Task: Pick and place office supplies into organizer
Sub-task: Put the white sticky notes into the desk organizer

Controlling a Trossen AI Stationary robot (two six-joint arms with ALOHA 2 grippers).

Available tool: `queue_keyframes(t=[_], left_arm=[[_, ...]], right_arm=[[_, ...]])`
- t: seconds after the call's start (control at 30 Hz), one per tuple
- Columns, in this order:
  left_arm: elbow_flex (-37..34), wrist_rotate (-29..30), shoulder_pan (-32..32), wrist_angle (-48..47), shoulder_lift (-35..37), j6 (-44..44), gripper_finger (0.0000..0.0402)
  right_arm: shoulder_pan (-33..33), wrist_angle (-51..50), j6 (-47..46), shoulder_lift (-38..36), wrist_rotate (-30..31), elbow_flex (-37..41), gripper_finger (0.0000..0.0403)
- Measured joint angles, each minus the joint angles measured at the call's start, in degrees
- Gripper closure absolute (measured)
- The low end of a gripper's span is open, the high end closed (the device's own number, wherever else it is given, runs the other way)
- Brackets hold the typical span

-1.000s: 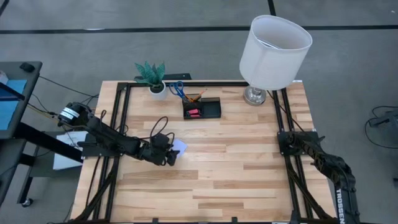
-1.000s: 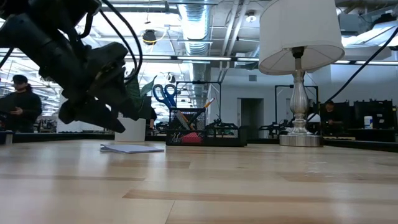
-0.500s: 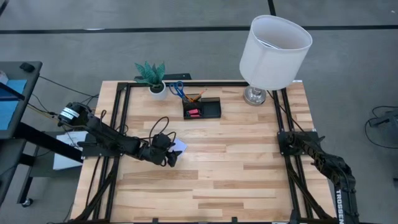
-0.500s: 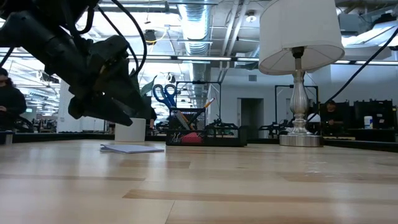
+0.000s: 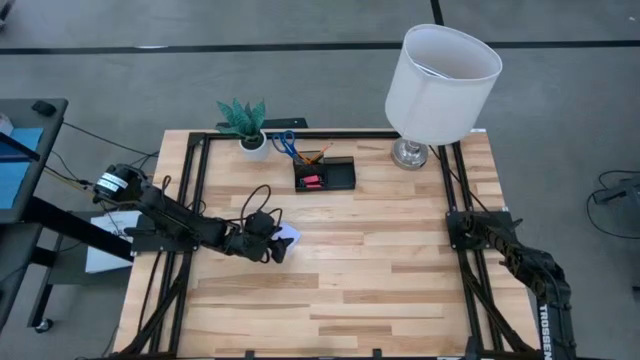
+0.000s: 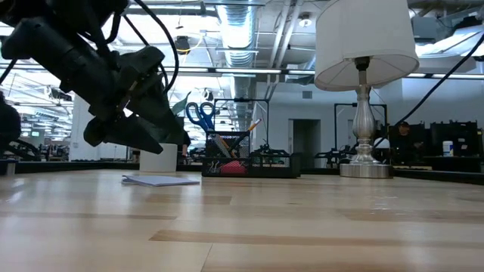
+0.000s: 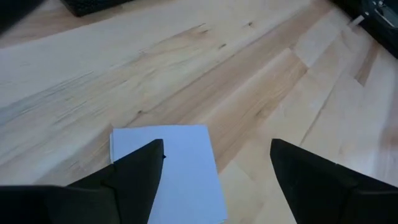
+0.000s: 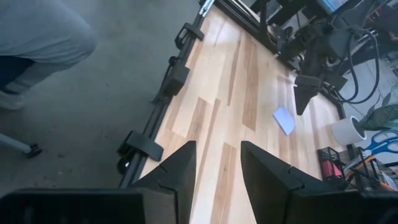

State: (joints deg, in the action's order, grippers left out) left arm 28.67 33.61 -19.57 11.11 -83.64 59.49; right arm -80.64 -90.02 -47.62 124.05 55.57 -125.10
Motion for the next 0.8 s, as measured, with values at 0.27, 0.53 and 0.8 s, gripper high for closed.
queue_keyframes(t=[0.27, 0.53, 0.8], left_arm=[[0.0, 0.0, 0.8, -0.2, 0.0, -1.4, 0.0113], [0.0, -0.7, 2.2, -1.4, 0.0, -0.6, 0.0112], [0.0, -4.0, 5.1, -5.1, 0.0, 0.1, 0.0102]], right_arm=[[0.0, 0.0, -0.4, 0.0, 0.0, 0.0, 0.0284], [0.1, 0.0, 0.0, 0.0, 0.2, 0.0, 0.0284], [0.2, 0.0, 0.0, 0.0, 0.2, 0.0, 0.0285]])
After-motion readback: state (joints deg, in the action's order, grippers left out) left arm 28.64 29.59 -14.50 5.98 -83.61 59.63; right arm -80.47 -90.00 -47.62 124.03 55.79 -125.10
